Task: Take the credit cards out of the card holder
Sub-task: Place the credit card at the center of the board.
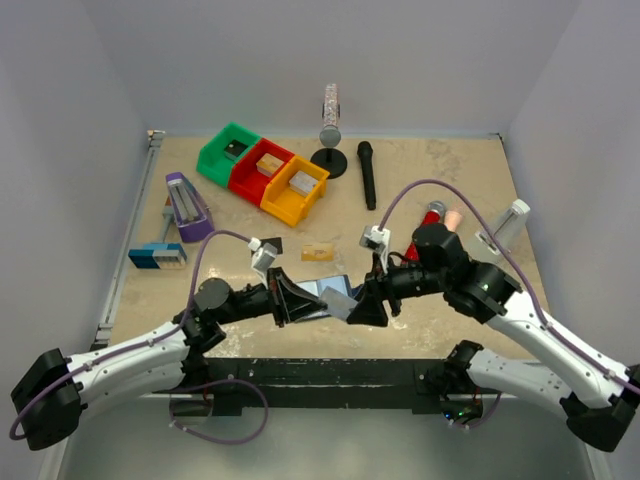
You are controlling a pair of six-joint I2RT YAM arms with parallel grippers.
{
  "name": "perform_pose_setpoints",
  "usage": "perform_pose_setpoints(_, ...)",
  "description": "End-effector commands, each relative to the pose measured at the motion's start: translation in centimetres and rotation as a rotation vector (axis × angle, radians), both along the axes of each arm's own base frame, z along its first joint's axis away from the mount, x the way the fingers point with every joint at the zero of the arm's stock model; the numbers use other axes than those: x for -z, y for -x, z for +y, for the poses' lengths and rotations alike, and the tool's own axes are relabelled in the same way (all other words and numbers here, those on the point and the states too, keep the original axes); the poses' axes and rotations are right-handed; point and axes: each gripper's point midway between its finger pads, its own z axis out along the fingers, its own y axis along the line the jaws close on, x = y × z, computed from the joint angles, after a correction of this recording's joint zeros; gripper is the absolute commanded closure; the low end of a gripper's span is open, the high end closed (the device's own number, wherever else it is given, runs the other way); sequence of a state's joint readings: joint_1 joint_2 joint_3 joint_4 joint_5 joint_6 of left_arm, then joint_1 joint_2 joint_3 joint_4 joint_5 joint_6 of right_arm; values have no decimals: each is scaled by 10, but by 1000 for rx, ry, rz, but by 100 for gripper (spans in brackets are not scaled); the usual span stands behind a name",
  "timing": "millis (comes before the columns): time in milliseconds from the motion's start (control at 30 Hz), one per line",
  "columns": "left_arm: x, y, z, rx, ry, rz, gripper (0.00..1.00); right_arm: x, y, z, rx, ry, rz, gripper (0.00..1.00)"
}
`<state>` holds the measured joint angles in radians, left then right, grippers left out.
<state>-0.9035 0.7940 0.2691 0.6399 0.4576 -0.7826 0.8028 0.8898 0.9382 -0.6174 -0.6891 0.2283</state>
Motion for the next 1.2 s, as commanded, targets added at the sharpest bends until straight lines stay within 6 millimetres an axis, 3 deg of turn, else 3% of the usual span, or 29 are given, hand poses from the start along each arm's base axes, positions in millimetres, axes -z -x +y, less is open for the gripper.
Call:
perform_pose_setpoints(0,-26,-47,24,-314,220,76,100,-14,-41,3,278,-124,-31,37)
perform_pose_setpoints(200,-37,-56,33,-373,295,86,100,-1,-60,8,417,-172,55,37)
perform_pose_setpoints(400,-34,-53,42,-384,361,95,100,1,-71,16,459,-220,112,37)
perform_pose_setpoints(767,-41,-45,40,-330,402,89,100,-15,-81,22,424,-345,155,42)
perform_pose_setpoints(867,-38,-45,38,-327,389,98,100,-16,-81,24,413,-352,161,46)
perform_pose_setpoints(1167,-37,-45,38,-325,388,100,100,-20,-76,31,351,-377,189,73)
